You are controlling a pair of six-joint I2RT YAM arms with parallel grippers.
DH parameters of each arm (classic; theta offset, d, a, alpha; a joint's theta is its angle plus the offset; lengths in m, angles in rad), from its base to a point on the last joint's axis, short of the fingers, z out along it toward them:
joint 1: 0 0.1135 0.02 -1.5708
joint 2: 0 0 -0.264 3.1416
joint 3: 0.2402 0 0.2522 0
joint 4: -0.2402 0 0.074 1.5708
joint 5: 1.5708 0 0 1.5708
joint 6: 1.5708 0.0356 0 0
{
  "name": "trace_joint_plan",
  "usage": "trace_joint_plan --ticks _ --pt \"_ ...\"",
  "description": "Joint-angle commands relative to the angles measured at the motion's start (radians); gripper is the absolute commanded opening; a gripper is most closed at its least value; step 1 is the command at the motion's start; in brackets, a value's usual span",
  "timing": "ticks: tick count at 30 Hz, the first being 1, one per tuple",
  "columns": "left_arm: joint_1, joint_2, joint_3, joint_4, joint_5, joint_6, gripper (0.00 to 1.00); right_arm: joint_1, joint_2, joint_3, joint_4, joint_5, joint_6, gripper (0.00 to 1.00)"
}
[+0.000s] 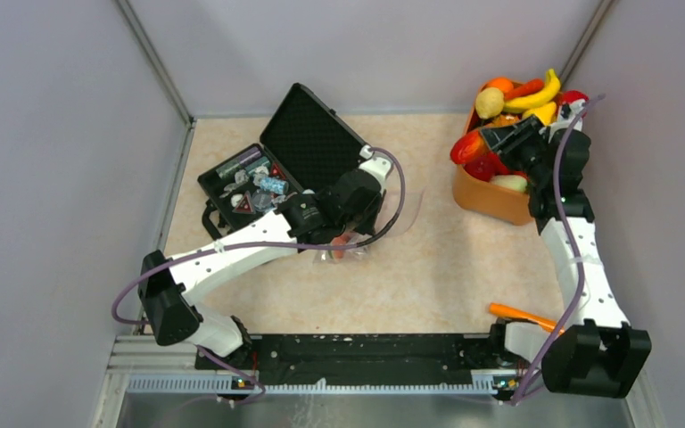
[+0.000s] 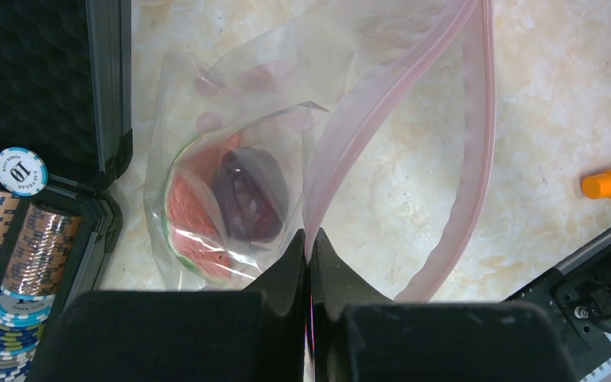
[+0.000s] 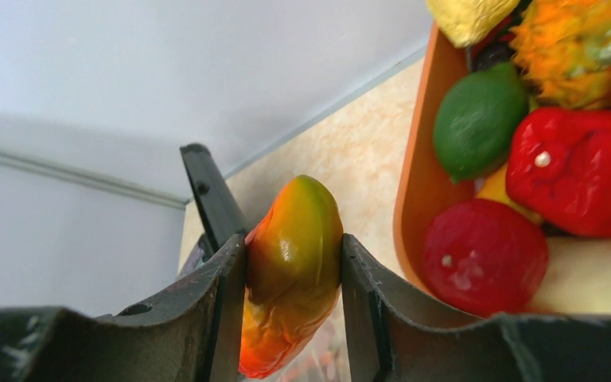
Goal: Place the food in the zip-top bag and seal the zipper
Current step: Pick up the fake fruit from the bin, then place the fake fruit in the zipper food storage bag.
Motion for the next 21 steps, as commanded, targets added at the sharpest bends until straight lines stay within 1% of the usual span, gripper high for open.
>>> trace_joint_plan --ticks 1,3,9,11,16,21 --pt "0.012 0.004 0.040 0.040 0.013 -0.029 0.00 0.040 -0.101 -0.049 0.014 -0.050 -0.040 0.10" --pt "0.019 0.003 0.037 0.043 0.019 -0.034 0.00 0.070 -0.141 -0.073 0.012 -0.051 -0.040 0.10" --pt "0.042 0.000 0.038 0.047 0.035 -0.042 0.00 0.226 -0.220 -0.147 -0.001 -0.025 -0.045 0.10" --pt "0.051 0.002 0.037 0.052 0.051 -0.048 0.00 0.286 -0.242 -0.172 0.017 0.022 -0.056 0.10" --pt "0.070 0.017 0.054 0.060 0.119 -0.062 0.00 0.460 -0.259 -0.201 0.066 0.149 -0.156 0.08" --pt "0.076 0.021 0.063 0.068 0.144 -0.081 0.00 0.567 -0.253 -0.248 0.183 0.231 -0.212 0.07"
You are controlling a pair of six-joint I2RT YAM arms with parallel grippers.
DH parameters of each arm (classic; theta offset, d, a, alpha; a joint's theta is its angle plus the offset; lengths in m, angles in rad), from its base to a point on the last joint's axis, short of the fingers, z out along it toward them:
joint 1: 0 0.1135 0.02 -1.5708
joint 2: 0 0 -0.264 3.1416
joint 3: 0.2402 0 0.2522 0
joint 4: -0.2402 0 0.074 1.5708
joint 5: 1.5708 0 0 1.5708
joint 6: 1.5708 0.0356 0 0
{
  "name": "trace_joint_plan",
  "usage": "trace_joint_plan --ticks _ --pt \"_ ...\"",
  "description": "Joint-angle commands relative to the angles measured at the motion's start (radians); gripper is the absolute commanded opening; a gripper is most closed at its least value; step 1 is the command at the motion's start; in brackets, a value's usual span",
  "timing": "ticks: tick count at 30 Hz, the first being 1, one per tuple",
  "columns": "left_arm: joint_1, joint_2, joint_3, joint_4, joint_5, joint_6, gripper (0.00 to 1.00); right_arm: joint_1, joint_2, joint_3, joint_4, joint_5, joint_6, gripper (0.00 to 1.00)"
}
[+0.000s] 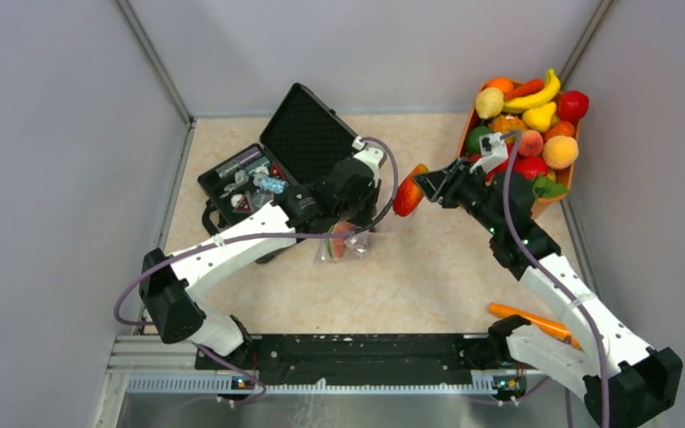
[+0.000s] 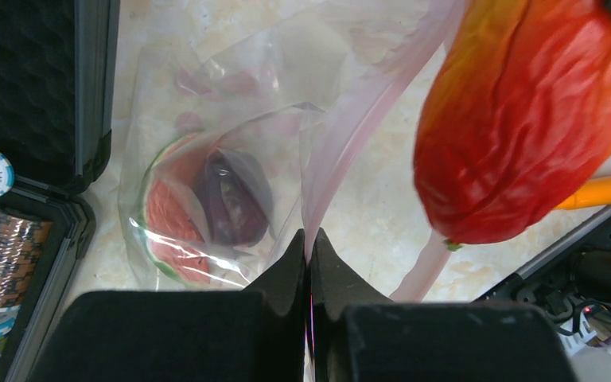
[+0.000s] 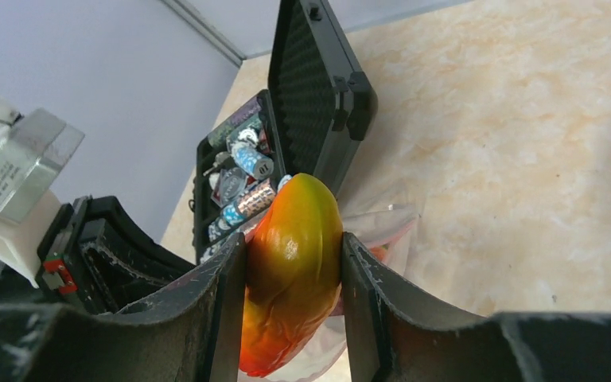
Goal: Place the food in the zip-top bag and seal the zipper
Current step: Place the fake fruit in the zipper food storage bag.
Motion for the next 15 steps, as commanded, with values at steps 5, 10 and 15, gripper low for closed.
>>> trace_joint_plan --ticks 5,10,15 --pt "0.010 0.007 0.070 0.050 0.071 -0.033 0.00 0.180 0.023 -0.032 0.142 0.257 -0.159 0.07" --pt "0.016 0.000 0.082 0.045 0.079 -0.030 0.00 0.224 0.018 -0.064 0.184 0.343 -0.206 0.09" --pt "0.016 -0.005 0.091 0.043 0.073 -0.036 0.00 0.239 0.036 -0.066 0.183 0.415 -0.150 0.14"
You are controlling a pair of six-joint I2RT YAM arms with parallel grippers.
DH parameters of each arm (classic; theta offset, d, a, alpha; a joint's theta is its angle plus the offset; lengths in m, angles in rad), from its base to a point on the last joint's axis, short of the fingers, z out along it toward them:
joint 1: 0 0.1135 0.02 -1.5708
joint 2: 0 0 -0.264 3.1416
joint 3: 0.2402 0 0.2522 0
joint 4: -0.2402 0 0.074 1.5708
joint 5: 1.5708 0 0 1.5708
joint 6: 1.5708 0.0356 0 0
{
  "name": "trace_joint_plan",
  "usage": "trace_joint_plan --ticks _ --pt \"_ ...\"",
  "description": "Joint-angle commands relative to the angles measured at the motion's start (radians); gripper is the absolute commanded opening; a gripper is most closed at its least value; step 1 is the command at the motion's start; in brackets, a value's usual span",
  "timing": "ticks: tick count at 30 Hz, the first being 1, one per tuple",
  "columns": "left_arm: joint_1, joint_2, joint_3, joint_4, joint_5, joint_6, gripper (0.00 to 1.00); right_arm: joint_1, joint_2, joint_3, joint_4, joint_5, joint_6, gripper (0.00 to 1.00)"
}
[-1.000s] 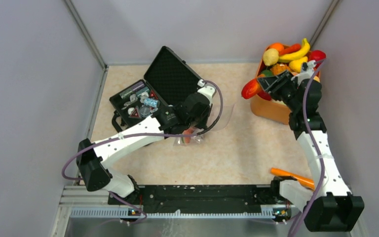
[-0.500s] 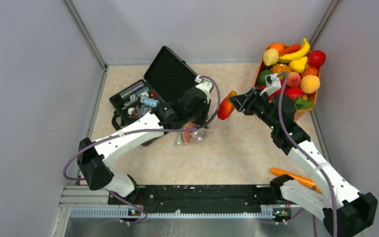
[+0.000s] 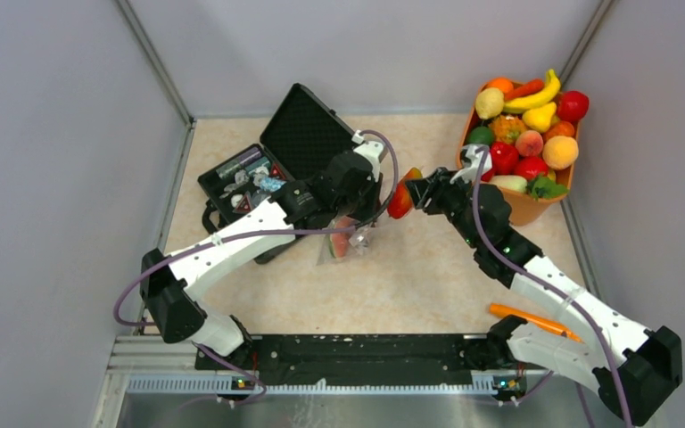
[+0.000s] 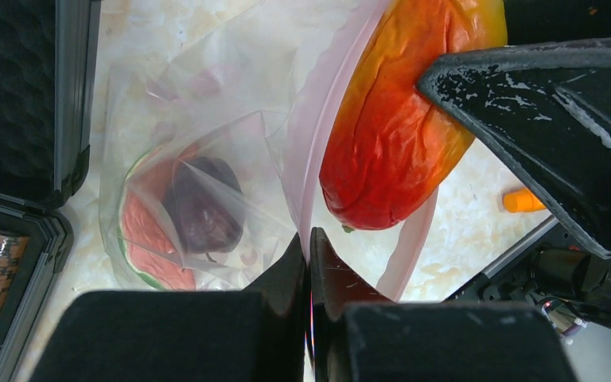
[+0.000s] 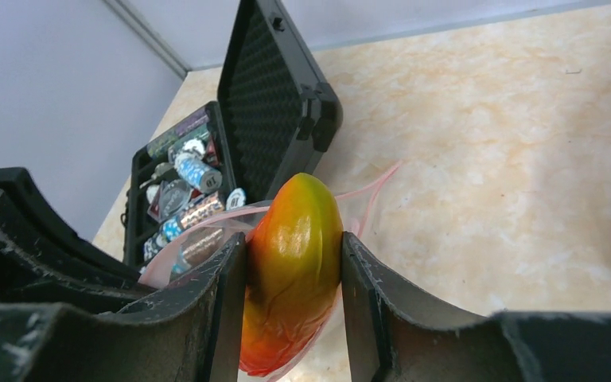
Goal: Place the food in the zip-top bag and seal the zipper
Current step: Place the fake fruit in the zipper food storage bag.
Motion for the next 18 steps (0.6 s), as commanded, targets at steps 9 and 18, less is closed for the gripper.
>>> trace_joint_plan --ticks 9,18 --pt "0.004 -0.052 0.043 0.035 -0.026 -0.002 0.00 0.016 0.167 0.160 -0.081 0.019 0.134 0.70" --pt "0.006 -0.079 0.027 0.034 -0.103 0.007 0.00 0.016 0.047 0.111 -0.032 -0.013 0.131 0.71"
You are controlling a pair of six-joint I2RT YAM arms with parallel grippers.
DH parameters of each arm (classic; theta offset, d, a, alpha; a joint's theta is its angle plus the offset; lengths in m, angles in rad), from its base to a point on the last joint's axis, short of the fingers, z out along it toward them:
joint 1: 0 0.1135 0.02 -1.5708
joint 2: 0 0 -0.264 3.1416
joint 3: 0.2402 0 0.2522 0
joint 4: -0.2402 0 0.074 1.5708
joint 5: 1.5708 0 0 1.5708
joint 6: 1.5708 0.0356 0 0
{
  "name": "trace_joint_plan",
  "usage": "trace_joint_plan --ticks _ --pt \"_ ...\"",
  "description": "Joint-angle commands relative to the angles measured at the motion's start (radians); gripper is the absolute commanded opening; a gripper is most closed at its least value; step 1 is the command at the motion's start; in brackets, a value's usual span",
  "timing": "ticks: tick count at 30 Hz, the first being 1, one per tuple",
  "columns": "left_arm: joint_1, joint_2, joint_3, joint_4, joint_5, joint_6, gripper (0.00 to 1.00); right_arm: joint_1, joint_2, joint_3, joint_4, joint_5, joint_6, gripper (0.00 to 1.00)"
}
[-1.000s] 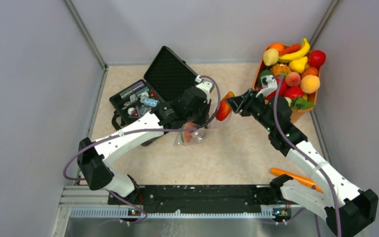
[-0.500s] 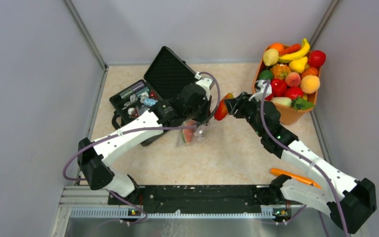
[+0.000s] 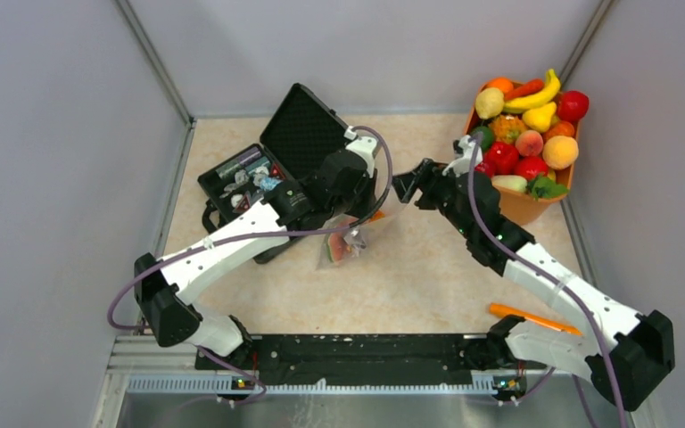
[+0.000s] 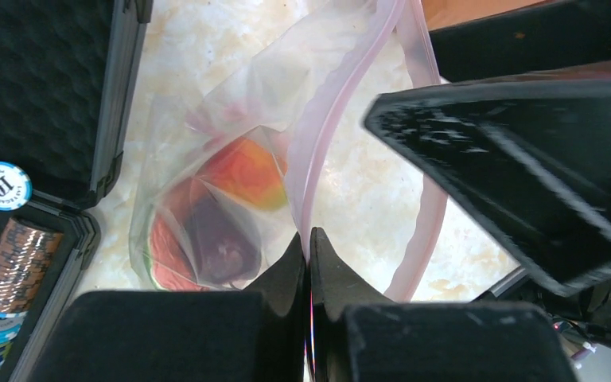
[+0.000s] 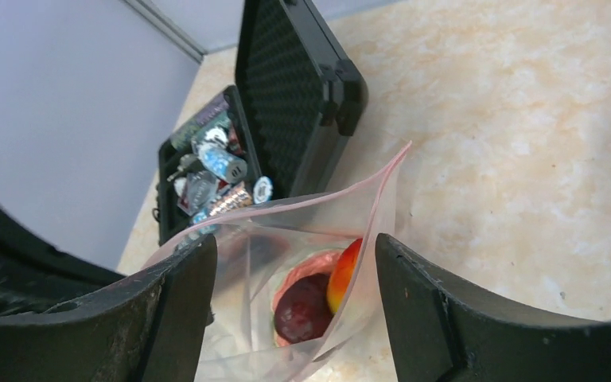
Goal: Place the food in the zip-top bag and seal the zipper
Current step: Place the fake fruit in the zipper food storage bag, then pick up the fake fruit from the bin.
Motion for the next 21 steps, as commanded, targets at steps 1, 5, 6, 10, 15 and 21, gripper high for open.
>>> trace_joint_plan --ticks 1,5,6,10,15,21 --pt "0.004 -0.055 0.016 0.038 -0.059 0.004 0.00 0.011 -0.094 0.023 0.007 0.033 -0.007 0.71" --pt "0.009 -0.081 0.006 0.032 -0.141 0.003 0.00 0.011 -0.196 0.002 -0.063 0.140 -0.010 0.70" --pt "0.011 -0.096 0.022 0.010 -0.170 0.002 0.00 0.011 -0.224 -0.003 -0.077 0.157 -0.012 0.69" --pt "0.018 -0.174 0.048 0.032 -0.144 0.103 0.00 0.011 -0.306 -0.004 -0.124 0.263 -0.072 0.69" --pt "0.027 -0.136 0.021 0.015 -0.098 0.093 0.00 -0.091 -0.211 0.128 -0.256 0.622 -0.382 0.79" --pt "0.027 -0.106 -0.059 0.039 0.022 0.038 0.00 -0.598 -0.023 0.357 -0.487 -0.016 -0.286 0.80"
